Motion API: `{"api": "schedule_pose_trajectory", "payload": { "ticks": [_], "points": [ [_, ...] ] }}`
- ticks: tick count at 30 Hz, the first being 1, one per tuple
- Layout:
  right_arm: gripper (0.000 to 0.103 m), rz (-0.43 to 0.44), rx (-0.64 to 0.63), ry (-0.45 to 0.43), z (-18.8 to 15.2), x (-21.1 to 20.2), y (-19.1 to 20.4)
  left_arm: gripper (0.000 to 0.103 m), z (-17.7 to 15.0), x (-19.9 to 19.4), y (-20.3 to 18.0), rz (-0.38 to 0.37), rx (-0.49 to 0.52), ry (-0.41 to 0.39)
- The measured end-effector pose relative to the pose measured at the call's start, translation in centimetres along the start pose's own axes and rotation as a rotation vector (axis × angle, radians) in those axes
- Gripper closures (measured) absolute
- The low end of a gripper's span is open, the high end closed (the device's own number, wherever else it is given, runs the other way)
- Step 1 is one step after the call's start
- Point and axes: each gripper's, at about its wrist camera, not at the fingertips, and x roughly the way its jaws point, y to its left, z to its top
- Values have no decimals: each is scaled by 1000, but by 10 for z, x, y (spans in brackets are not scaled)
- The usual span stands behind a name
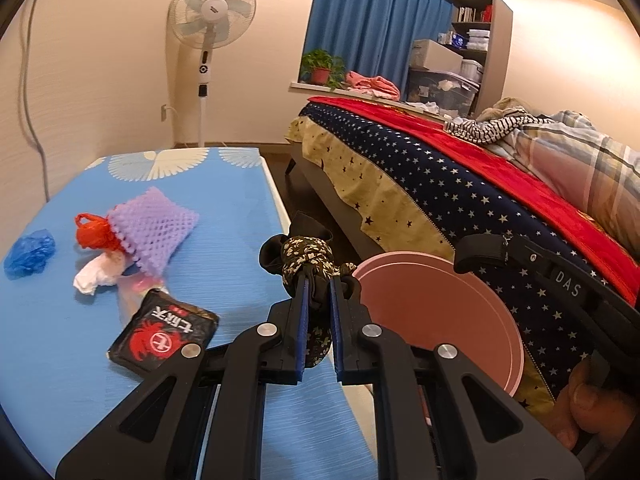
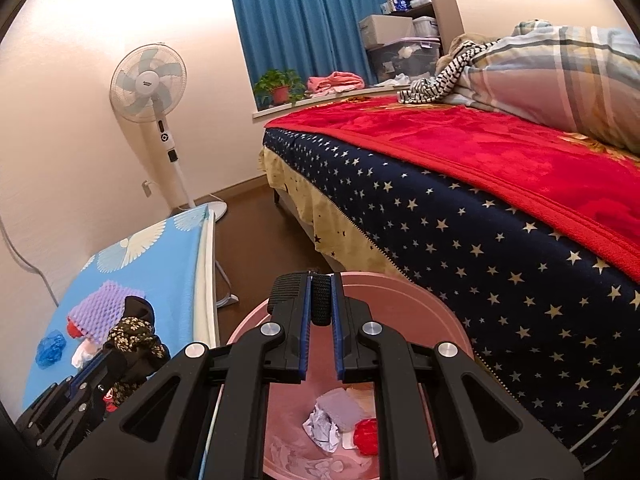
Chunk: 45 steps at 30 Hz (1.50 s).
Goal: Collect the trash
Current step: 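Carry both items over the pink bin and open both grippers to drop them, then move both open grippers back toward the table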
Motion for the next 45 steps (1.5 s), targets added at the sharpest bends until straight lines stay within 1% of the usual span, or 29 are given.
{"api": "schedule_pose_trajectory", "payload": {
  "ticks": [16, 22, 29, 30, 32, 34, 35, 36, 38, 39, 41, 45],
  "points": [
    [93, -62, 33, 3, 4, 4, -21, 93, 2, 15, -32, -65, 19, 16],
    [93, -109, 22, 10, 7, 3, -27, 93, 1, 23, -43, -86, 29, 31],
    [92, -159, -30, 32, 9, 5, -30, 93, -1, 31, -52, -123, 38, 57],
    [89, -160, -31, 38, 9, 5, -30, 93, -1, 32, -53, -136, 35, 66],
    [88, -164, -29, 51, 9, 6, -31, 90, -2, 35, -54, -164, 35, 85],
    [77, -173, -21, 60, 10, 6, -34, 84, -3, 35, -53, -190, 29, 94],
    [66, -176, -14, 57, 11, 5, -34, 83, -3, 35, -52, -203, 27, 99],
    [59, -174, -8, 52, 13, 3, -35, 82, -3, 34, -51, -203, 29, 101],
    [56, -170, -12, 44, 15, 0, -34, 82, -2, 31, -46, -193, 26, 100],
    [53, -167, -19, 40, 16, -2, -33, 82, -1, 29, -43, -188, 17, 99],
    [50, -161, -27, 33, 16, -6, -30, 82, 1, 24, -33, -177, -7, 95],
    [50, -146, -44, 26, 17, -16, -25, 82, 5, 11, -20, -153, -25, 80]
  ]
}}
